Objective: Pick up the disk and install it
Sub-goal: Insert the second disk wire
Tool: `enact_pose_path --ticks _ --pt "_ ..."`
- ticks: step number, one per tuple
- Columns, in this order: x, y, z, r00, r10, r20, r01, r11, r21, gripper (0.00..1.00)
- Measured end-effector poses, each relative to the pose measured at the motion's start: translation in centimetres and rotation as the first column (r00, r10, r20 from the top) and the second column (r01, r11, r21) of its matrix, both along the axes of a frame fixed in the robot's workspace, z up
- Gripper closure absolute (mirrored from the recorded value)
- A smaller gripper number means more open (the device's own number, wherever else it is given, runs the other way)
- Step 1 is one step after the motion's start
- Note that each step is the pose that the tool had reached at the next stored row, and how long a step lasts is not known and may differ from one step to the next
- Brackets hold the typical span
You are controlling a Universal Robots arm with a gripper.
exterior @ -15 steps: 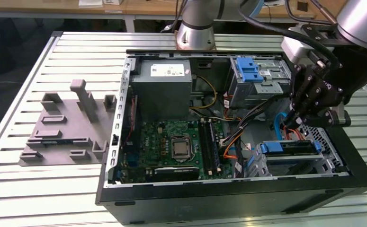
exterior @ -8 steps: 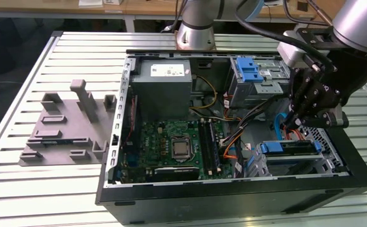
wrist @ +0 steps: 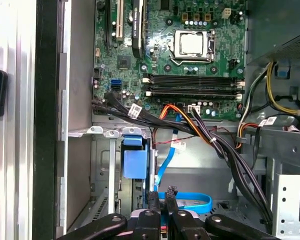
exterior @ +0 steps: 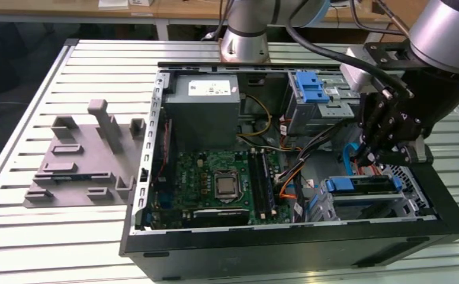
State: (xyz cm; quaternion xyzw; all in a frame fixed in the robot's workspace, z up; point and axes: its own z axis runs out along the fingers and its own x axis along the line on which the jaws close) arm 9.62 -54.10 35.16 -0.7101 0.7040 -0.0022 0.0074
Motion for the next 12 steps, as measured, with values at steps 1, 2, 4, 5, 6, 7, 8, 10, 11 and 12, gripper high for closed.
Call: enact_pose_path --ticks 1,2,4,5,6,7,8,10,11,12 --pt "-0.02 0.0 -0.05 1.0 0.0 0.0022 0.0 1.0 -0.0004 0.84" --pt "-0.03 -0.02 -0.11 1.0 0.0 0.0043 0.0 1.0 -0.0005 0.84" --pt "-0.05 -0.1 -0.26 1.0 0.0 0.0076 0.0 1.0 -0.0005 0.84" --pt "-0.05 -0.19 -0.32 1.0 0.0 0.0085 0.0 1.0 -0.0006 0.84" --pt "-0.05 -0.29 -0.38 1.0 0.0 0.0091 0.0 1.0 -0.0004 0.84" --pt "-0.05 -0.38 -0.42 1.0 0.0 0.0095 0.0 1.0 -0.0003 0.84" --pt "-0.06 -0.48 -0.44 1.0 0.0 0.0098 0.0 1.0 -0.0003 0.84" --pt "-0.06 -0.65 -0.46 0.9999 0.0 0.0101 0.0 1.0 -0.0005 0.84" --pt "-0.06 -0.74 -0.47 0.9999 0.0 0.0101 0.0 1.0 -0.0004 0.84" --pt "-0.05 -0.81 -0.48 0.9999 0.0 0.0102 0.0 1.0 -0.0005 0.84"
